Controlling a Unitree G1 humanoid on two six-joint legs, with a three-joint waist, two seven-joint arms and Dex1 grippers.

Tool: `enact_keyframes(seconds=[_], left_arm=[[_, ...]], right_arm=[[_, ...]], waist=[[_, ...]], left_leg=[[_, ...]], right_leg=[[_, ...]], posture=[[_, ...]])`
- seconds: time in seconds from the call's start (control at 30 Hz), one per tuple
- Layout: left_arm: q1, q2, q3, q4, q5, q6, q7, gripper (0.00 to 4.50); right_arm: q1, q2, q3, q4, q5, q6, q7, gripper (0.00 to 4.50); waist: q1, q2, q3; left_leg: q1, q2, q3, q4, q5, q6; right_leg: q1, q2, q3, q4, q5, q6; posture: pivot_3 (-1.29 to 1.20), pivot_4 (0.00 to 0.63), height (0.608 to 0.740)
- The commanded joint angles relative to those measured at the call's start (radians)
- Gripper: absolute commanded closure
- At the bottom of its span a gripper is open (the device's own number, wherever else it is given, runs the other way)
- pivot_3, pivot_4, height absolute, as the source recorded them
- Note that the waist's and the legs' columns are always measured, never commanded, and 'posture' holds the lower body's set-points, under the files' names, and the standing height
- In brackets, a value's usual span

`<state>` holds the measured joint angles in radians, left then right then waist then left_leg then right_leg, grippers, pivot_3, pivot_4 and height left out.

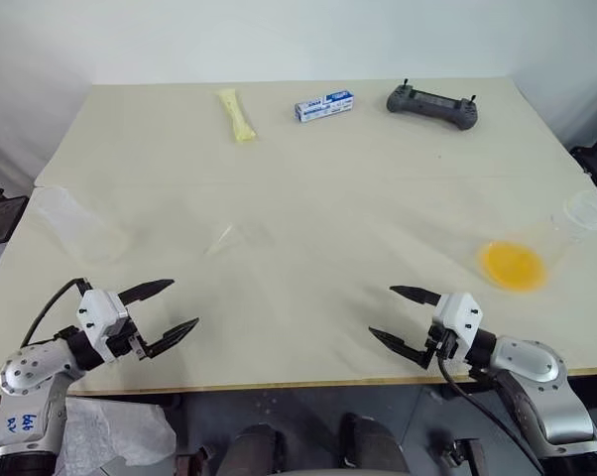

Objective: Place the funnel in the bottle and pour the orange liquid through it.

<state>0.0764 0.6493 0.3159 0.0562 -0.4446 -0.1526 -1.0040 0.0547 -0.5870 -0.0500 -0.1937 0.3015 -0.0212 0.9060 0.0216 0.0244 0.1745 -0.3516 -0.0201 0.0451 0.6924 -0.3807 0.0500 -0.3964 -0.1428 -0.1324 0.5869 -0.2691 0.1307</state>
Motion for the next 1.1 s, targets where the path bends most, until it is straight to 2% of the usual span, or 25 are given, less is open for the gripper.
enact_keyframes(seconds=[0.03, 0.2, 0.3, 0.43, 0.7, 0.93, 1.03, 1.1], left_arm=[[0.013, 0.011, 0.036, -0.031, -0.025, 0.009, 0.003, 0.0], [0.02, 0.002, 0.041, -0.068, -0.022, 0.091, 0.069, 0.0], [0.04, -0.003, 0.054, -0.138, -0.066, 0.215, 0.128, 0.0], [0.079, -0.021, 0.089, -0.188, -0.046, 0.212, 0.188, 0.0], [0.174, -0.056, 0.259, -0.247, -0.048, 0.201, 0.313, 0.0], [0.238, -0.068, 0.42, -0.28, -0.065, 0.26, 0.439, 0.0], [0.216, -0.058, 0.449, -0.271, -0.066, 0.306, 0.491, 0.0], [0.142, -0.04, 0.45, -0.236, -0.056, 0.349, 0.561, 0.0]], right_arm=[[0.001, 0.004, -0.009, -0.028, 0.016, -0.005, -0.008, 0.02], [-0.009, 0.009, 0.0, -0.033, 0.016, 0.003, -0.017, 0.02], [-0.018, 0.015, 0.011, -0.031, 0.016, 0.011, -0.016, 0.02], [-0.029, 0.021, 0.027, -0.025, 0.018, 0.017, -0.007, 0.02], [-0.117, 0.04, 0.071, 0.044, 0.015, 0.018, 0.023, 0.02], [-0.192, 0.061, 0.089, 0.103, 0.016, -0.002, 0.048, 0.02], [-0.208, 0.074, 0.094, 0.101, 0.022, -0.008, 0.056, 0.02], [-0.219, 0.082, 0.094, 0.081, 0.032, 0.009, 0.053, 0.02]], waist=[[-0.001, 0.0, 0.0], [0.0, 0.0, 0.0], [0.0, 0.0, 0.0], [-0.001, 0.0, 0.0], [-0.004, 0.0, 0.0], [-0.001, -0.002, 0.001], [-0.001, -0.002, 0.001], [0.001, -0.002, 0.001]], left_leg=[[0.0, 0.0, 0.0, 0.0, 0.0, 0.0], [0.0, 0.0, 0.0, 0.001, 0.0, 0.0], [0.0, 0.0, 0.0, 0.001, 0.0, 0.0], [0.0, 0.0, -0.001, 0.001, 0.0, 0.0], [0.0, 0.001, -0.001, 0.001, -0.001, -0.001], [-0.001, 0.0, -0.004, 0.004, -0.001, -0.001], [-0.001, 0.0, -0.006, 0.004, -0.001, -0.002], [-0.001, 0.0, -0.007, 0.005, -0.002, -0.002]], right_leg=[[0.0, 0.0, 0.0, 0.0, 0.0, 0.0], [0.0, 0.0, 0.0, 0.001, 0.0, 0.0], [0.0, 0.0, 0.0, 0.001, 0.0, 0.0], [0.0, 0.0, 0.0, 0.001, 0.0, 0.0], [0.0, 0.0, 0.0, 0.001, 0.0, 0.0], [0.001, -0.001, 0.002, 0.001, 0.0, 0.0], [0.002, -0.001, 0.002, 0.001, 0.0, 0.0], [0.002, -0.001, 0.002, 0.002, 0.0, 0.0]], posture=[[0.0, 0.15, 0.74], [0.0, 0.15, 0.74], [0.0, 0.15, 0.74], [0.0, 0.15, 0.74], [0.0, 0.15, 0.74], [0.0, 0.15, 0.74], [0.0, 0.15, 0.74], [0.0, 0.15, 0.74]])
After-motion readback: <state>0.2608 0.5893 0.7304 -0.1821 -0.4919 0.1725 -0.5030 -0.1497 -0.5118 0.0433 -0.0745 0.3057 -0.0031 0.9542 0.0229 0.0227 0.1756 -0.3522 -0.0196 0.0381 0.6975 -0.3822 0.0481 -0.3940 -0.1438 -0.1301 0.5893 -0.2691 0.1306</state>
